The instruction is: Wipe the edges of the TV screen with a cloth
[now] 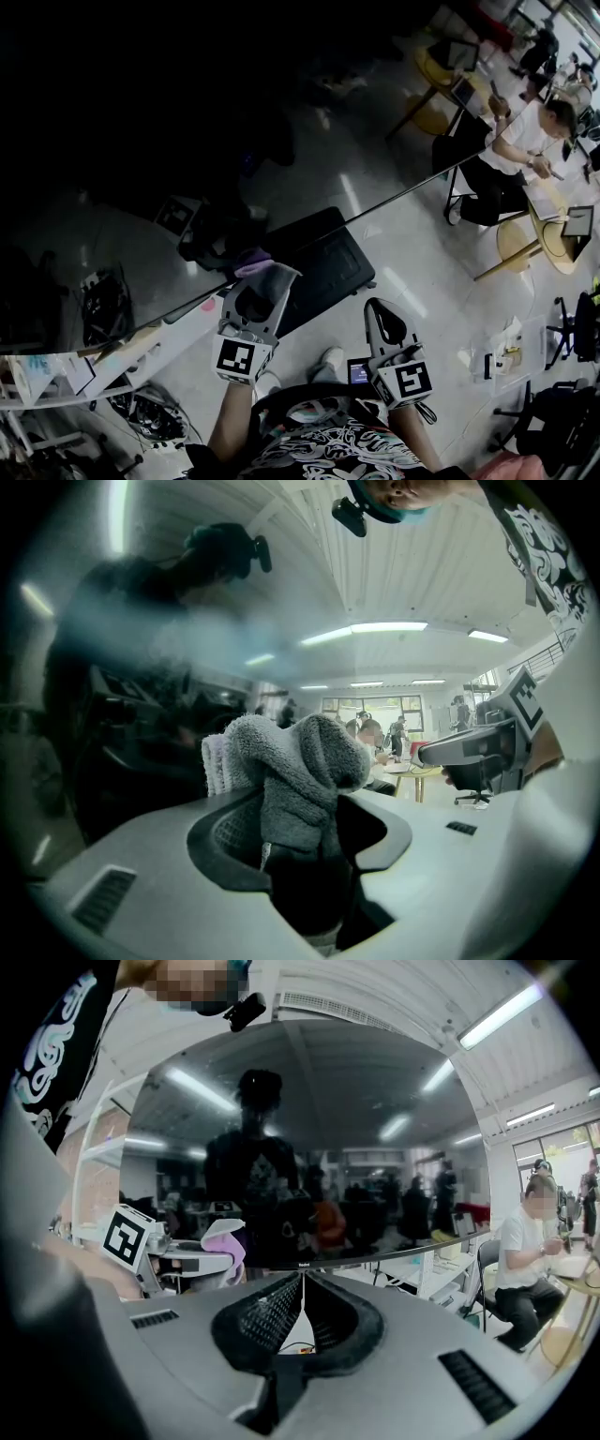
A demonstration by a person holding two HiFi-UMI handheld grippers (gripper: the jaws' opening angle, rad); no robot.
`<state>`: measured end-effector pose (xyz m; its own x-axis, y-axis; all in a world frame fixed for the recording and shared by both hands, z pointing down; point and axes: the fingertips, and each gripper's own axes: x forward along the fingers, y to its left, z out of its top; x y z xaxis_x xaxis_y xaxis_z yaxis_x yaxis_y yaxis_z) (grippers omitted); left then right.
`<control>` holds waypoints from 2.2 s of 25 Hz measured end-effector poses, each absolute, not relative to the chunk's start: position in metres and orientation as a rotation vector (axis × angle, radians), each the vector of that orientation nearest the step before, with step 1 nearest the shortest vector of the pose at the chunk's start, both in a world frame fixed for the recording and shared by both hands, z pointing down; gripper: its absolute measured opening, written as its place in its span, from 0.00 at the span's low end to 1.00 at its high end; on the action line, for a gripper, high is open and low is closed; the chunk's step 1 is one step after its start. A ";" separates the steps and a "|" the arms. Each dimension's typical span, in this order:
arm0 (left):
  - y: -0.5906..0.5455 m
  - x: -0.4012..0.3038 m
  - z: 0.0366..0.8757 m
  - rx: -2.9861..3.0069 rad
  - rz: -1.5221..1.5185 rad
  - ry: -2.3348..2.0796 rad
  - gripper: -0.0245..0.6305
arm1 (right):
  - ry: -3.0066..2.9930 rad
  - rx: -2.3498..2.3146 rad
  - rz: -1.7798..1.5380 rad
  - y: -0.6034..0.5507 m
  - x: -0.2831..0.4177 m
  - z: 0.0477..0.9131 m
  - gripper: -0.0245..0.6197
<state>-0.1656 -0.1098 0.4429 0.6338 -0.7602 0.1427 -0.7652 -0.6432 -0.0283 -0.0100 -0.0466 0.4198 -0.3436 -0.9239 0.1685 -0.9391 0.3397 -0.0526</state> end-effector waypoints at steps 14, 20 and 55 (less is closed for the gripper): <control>-0.122 -0.133 0.441 2.783 0.229 -1.337 0.34 | -2.465 1.725 0.272 -0.053 0.034 0.427 0.09; -0.127 -0.123 0.441 2.771 0.229 -1.362 0.34 | -2.487 1.700 0.269 -0.057 0.045 0.433 0.09; -0.151 -0.058 0.443 2.790 0.221 -1.280 0.34 | -2.415 1.849 0.283 -0.057 0.120 0.443 0.09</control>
